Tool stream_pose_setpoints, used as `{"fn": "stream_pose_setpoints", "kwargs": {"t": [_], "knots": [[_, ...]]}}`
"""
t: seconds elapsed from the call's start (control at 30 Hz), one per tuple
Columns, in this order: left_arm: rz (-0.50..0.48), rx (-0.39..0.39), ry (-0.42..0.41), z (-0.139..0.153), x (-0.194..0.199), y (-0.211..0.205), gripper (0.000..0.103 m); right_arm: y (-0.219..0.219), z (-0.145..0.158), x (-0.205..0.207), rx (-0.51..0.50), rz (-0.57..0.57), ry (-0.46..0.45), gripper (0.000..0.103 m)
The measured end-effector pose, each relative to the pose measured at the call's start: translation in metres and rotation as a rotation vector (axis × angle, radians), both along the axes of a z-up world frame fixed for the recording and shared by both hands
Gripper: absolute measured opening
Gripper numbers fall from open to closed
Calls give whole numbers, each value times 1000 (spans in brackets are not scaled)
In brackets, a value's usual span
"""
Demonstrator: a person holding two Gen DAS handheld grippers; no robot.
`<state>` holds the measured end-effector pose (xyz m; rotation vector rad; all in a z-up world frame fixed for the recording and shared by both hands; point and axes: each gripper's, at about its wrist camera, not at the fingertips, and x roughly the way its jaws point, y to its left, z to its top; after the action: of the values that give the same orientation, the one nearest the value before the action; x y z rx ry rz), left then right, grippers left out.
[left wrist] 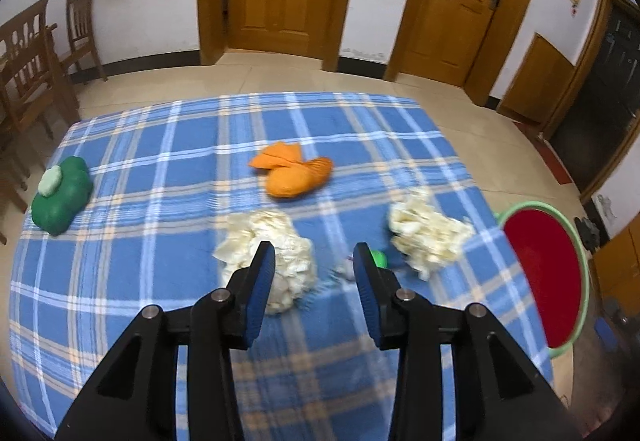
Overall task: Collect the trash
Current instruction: 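Grasp a crumpled white cloth with the left gripper while the right gripper grasps another crumpled white cloth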
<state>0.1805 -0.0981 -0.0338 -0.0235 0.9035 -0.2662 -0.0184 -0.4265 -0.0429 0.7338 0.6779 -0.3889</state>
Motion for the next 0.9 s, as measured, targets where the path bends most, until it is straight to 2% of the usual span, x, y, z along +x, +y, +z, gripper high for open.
{"fn": "stream_pose_setpoints", "kwargs": {"t": [0.4,0.67,0.9], "knots": [[69,26,10,-23,22,22,44,18,2,19,-33,38,43,68],[89,-52,29,-32,30,44,44,50,10,36,-80,101,61,68],[71,-131,20,-35,29,57,44,94,16,67,-134,207,66,68]]}}
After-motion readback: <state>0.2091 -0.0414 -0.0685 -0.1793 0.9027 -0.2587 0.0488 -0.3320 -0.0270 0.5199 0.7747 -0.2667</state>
